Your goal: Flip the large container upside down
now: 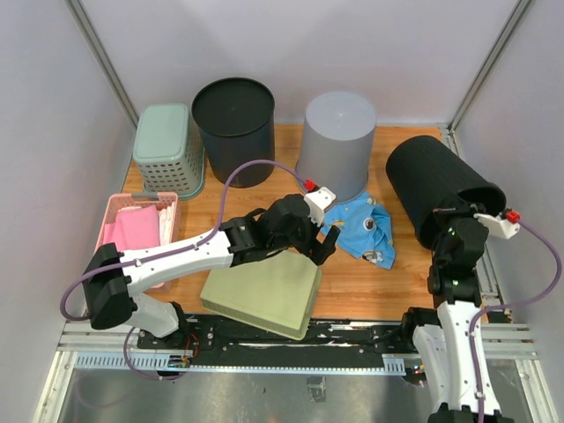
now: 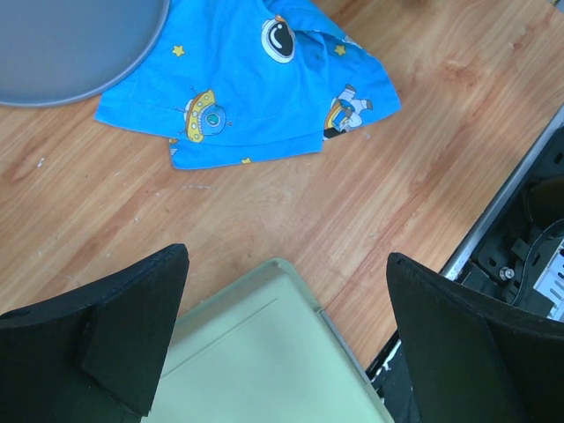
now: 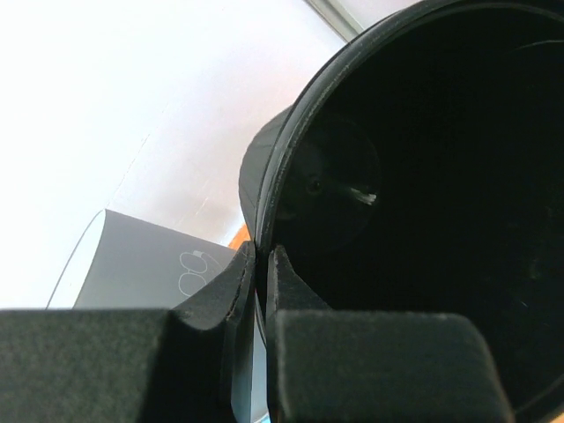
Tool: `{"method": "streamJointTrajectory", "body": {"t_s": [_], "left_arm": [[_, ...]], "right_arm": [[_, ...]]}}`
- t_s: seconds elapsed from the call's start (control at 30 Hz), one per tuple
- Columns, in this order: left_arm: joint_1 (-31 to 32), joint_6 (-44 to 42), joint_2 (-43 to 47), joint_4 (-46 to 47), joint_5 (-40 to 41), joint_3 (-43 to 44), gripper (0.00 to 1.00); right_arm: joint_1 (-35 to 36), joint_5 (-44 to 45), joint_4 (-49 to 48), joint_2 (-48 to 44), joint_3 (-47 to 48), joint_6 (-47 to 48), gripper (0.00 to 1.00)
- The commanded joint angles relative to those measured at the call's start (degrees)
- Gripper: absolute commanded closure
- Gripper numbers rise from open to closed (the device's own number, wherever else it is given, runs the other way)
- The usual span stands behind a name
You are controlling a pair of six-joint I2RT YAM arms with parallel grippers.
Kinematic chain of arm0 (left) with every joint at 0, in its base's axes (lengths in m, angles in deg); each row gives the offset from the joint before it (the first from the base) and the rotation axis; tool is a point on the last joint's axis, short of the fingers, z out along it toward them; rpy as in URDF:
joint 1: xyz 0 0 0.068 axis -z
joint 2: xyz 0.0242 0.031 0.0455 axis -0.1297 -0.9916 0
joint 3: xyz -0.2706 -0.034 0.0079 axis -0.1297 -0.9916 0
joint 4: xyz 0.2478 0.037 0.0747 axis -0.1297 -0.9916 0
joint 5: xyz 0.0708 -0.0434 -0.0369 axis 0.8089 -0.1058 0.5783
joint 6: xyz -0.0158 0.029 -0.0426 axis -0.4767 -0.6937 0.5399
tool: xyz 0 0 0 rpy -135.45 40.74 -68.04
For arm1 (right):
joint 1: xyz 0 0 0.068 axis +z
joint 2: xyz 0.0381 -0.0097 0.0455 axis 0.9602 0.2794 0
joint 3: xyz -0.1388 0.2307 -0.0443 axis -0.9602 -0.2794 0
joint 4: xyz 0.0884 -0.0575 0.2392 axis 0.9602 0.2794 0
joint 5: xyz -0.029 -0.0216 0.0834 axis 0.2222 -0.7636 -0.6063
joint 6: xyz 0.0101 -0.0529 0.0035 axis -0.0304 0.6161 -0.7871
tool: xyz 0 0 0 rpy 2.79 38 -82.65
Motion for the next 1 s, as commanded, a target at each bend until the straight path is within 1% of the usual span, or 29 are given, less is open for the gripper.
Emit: {"method": "streamJointTrajectory", "body": {"t_s": [0.0,0.13,0.2,0.23,0.3,0.4,0.47,0.57,0.67,0.7,0.77,0.8,0.9,0.93,0.97], "left_arm": [[0.24,-0.16,-2.14,1.26,-1.27,3.18,0.01],[0.24,-0.06,-2.83,1.21,-1.87,3.71,0.01],[0.24,-0.06,-2.75,1.32,-1.98,3.63,0.01],[0.22,-0.08,-2.75,1.3,-1.93,3.61,0.01],[0.27,0.03,-2.61,1.39,-1.97,3.54,0.01],[0.26,0.05,-2.49,1.37,-2.14,3.37,0.01],[0.23,0.0,-2.47,1.39,-2.27,3.12,0.01],[0.27,-0.1,-2.39,1.39,-2.24,2.82,0.01],[0.27,-0.12,-2.28,1.45,-2.31,2.62,0.01],[0.17,-0.12,-2.26,1.41,-2.41,2.62,0.01],[0.25,-0.19,-2.26,1.43,-2.5,2.51,0.01],[0.26,-0.21,-2.3,1.39,-2.45,2.56,0.01],[0.21,-0.21,-2.18,1.2,-2.37,2.54,0.01],[0.22,-0.21,-2.09,1.13,-2.3,2.5,0.01],[0.21,-0.21,-1.98,1.04,-2.33,2.41,0.01]], "right_arm": [[1.31,6.5,15.27,-4.73,-1.72,-11.91,0.94],[1.3,4.19,20.57,-5.51,-1.75,-17.63,0.88],[1.32,3.05,21.96,-5.42,-1.9,-20.91,0.9],[1.33,2.45,22.33,-5.47,-2.21,-22.89,0.92],[1.31,1.57,21.19,-5.59,-3.34,-26.09,0.98],[1.32,0.24,12.87,-5.34,-6.81,-27.66,0.99],[1.27,-0.64,3.4,-4.76,-10.65,-27.78,0.99],[1.24,-0.48,-13.83,-2.32,-16.49,-26.44,0.99],[1.23,-0.08,-23.95,3.36,-17.35,-24.56,0.99],[1.23,-0.35,-28.72,5.86,-17.56,-23.71,0.99],[1.18,-1.53,-39.64,12.33,-17.47,-23.24,0.99],[1.15,-2.1,-45.89,17.78,-17.51,-24.2,0.99],[1.07,-4.96,-68.37,32.62,-16.11,-25.01,0.99],[1.01,-5.34,-78.03,38.12,-15.09,-25.65,0.99],[0.84,-5.75,-80.95,42.58,-13.45,-28.7,0.99]]}}
